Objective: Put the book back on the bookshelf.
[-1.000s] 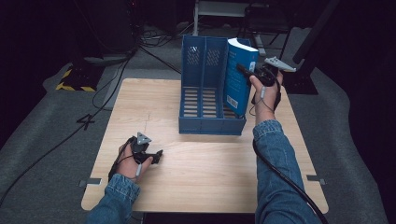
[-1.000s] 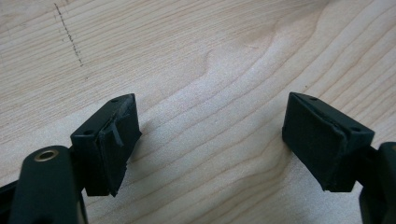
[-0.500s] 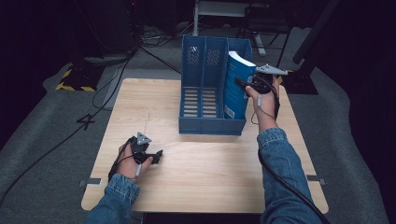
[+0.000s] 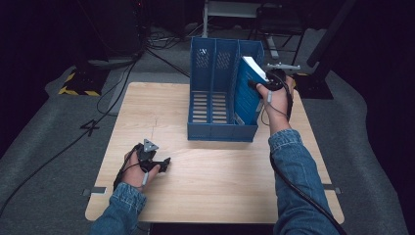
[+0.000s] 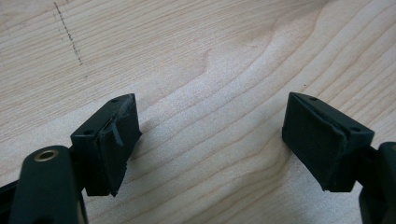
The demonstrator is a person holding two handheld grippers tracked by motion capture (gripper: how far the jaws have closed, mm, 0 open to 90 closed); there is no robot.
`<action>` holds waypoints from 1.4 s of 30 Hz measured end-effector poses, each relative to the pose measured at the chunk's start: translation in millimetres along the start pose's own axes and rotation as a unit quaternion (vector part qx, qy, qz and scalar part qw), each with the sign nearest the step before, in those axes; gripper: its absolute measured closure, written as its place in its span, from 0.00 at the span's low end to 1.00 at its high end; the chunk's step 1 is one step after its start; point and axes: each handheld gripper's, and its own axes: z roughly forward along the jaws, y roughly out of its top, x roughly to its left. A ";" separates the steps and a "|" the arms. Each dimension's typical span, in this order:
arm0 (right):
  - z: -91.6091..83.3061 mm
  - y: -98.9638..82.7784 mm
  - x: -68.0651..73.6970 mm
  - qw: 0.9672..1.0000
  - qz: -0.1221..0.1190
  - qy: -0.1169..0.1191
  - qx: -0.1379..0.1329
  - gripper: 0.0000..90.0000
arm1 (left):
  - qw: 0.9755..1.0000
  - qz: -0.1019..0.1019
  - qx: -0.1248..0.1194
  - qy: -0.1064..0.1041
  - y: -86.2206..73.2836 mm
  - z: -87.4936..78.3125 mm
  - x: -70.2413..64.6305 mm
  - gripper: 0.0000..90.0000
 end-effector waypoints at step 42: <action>41.3 -4.5 19.2 0.994 -0.035 -0.028 -0.098 0.58 | 1.000 -0.001 -0.001 -0.002 -0.6 -0.2 -0.4 0.22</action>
